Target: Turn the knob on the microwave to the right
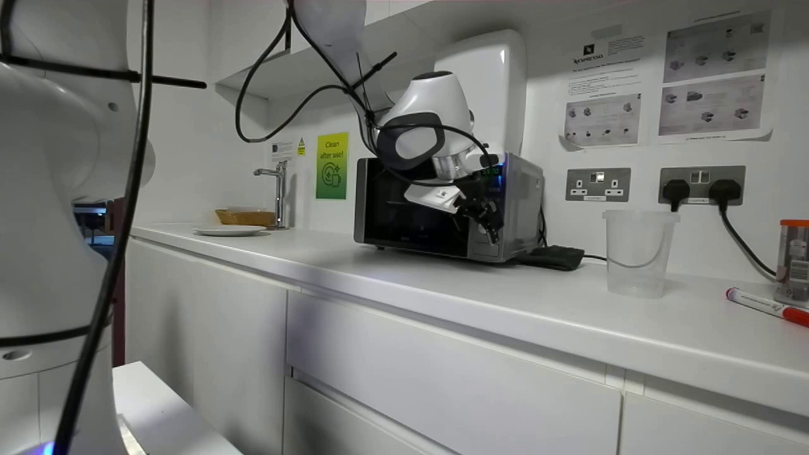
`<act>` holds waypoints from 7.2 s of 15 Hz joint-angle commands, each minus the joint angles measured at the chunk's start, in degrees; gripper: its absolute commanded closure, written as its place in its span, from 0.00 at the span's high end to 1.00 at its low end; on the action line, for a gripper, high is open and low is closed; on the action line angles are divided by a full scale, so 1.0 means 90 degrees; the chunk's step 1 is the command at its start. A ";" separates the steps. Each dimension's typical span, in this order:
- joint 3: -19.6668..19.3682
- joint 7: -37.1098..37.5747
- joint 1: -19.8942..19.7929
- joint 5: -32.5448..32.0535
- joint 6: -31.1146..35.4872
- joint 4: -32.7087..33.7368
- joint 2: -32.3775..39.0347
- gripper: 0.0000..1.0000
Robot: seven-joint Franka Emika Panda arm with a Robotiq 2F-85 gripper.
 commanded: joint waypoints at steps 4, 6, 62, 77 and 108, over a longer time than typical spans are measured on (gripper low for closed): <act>0.0073 -0.0702 -0.0197 0.0262 -0.0040 0.0098 -0.0090 0.90; 0.0101 -0.0821 -0.0186 0.0303 -0.0043 0.0084 -0.0116 0.65; -0.0192 0.1992 -0.0186 0.0501 -0.0674 0.0223 -0.0356 0.11; -0.4080 0.3967 0.3428 -0.0525 -0.0840 0.0372 -0.0272 0.11; -0.4858 0.6996 0.3190 -0.3706 -0.1088 0.0458 -0.0549 1.00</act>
